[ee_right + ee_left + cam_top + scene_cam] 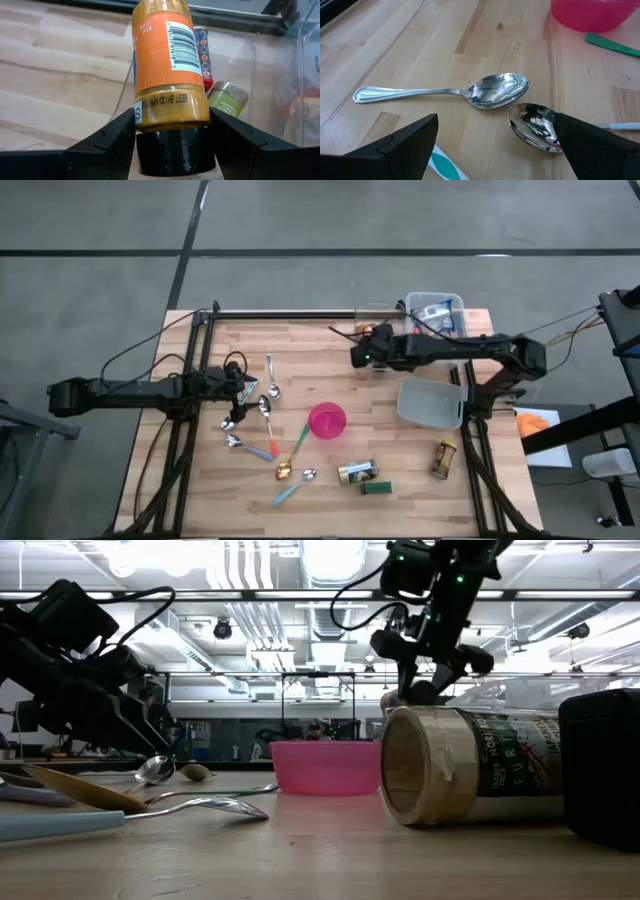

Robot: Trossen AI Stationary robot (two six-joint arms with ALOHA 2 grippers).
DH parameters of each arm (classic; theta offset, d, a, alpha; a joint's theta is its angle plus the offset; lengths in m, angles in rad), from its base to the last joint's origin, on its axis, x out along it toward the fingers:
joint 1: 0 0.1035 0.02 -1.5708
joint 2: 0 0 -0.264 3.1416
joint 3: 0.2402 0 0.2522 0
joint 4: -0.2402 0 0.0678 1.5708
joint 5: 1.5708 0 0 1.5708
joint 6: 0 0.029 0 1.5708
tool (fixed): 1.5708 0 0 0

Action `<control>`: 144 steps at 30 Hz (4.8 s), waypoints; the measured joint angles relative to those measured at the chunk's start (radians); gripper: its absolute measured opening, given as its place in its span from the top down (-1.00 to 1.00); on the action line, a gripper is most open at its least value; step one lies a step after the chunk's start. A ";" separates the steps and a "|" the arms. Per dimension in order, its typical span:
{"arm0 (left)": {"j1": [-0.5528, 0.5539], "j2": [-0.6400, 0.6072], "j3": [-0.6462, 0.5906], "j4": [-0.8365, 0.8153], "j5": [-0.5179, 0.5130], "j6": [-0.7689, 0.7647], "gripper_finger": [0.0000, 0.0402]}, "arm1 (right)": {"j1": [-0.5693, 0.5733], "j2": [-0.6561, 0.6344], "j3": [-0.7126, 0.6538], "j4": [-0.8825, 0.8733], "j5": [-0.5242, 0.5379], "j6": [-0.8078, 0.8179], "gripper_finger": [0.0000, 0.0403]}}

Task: Pick & Place Food Item
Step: Put the orange seasoning bottle into the transparent bin, then put the golden seasoning bottle into the transparent bin

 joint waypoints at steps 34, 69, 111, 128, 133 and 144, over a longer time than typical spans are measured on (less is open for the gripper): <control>0.000 0.000 0.000 0.000 0.000 0.000 -0.97 | -0.010 0.147 0.048 -0.080 -0.081 0.069 -0.20; 0.000 0.000 0.000 0.000 0.000 0.000 -0.97 | 0.290 0.011 0.184 -0.043 0.233 -0.177 -0.58; 0.000 0.000 0.000 0.000 0.000 0.000 -0.97 | 0.745 0.178 0.196 0.061 -0.227 -0.615 -0.58; 0.000 0.002 0.000 0.000 0.000 0.000 -0.97 | 0.753 0.280 0.195 0.154 -0.363 -0.607 -0.58; 0.000 0.006 0.000 0.000 0.000 0.000 -0.97 | 0.753 0.338 0.194 0.194 -0.393 -0.607 -0.58; 0.000 0.006 0.000 0.000 0.000 0.000 -0.97 | 0.739 0.411 0.196 0.270 -0.466 -0.607 -0.58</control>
